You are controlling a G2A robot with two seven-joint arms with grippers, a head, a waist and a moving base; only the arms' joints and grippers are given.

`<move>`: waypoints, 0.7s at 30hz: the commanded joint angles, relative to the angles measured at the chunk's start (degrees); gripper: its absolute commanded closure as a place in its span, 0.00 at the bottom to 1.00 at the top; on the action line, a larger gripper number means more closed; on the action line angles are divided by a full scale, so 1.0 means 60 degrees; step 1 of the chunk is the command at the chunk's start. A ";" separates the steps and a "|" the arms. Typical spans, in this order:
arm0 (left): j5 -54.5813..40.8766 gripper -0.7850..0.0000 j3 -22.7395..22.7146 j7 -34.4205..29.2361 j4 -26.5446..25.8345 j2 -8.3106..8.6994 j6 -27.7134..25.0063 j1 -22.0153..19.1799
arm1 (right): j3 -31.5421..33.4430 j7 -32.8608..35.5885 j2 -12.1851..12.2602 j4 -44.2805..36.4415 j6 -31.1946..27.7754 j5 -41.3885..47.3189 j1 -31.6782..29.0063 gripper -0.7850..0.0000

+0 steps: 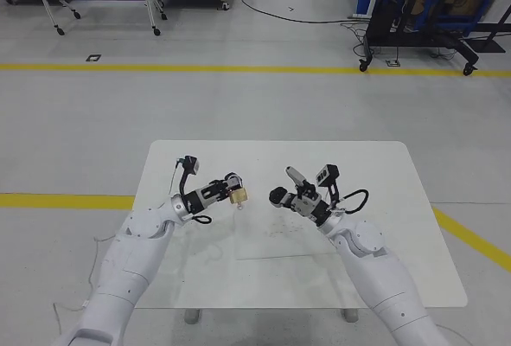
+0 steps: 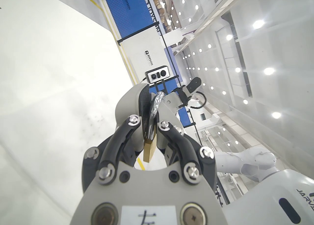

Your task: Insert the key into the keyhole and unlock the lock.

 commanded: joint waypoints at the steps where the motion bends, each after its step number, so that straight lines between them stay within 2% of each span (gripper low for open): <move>1: 0.0326 1.00 0.0056 -0.0121 -0.0080 0.0034 0.0134 -0.0018 | 0.0213 -0.0501 0.0056 -0.0188 -0.0328 -0.0743 -0.0147 0.00; 4: 0.0729 1.00 0.0285 -0.0205 -0.0104 0.0034 0.0446 -0.0099 | 0.0580 -0.1638 0.0140 -0.0676 -0.0656 -0.1953 -0.0523 0.00; 7: 0.0992 1.00 0.0669 -0.0188 0.0005 -0.0037 0.0887 -0.0278 | 0.0845 -0.2305 0.0195 -0.1147 -0.0610 -0.2588 -0.0875 0.00; 14: 0.1501 1.00 0.2020 -0.0235 0.0894 -0.0418 0.1591 -0.1007 | 0.0845 -0.2305 0.0195 -0.1147 -0.0610 -0.2588 -0.0875 0.00; 21: 0.2757 1.00 0.3154 0.0314 0.2035 -0.0792 0.1177 -0.1756 | 0.0845 -0.2305 0.0195 -0.1147 -0.0610 -0.2588 -0.0875 0.00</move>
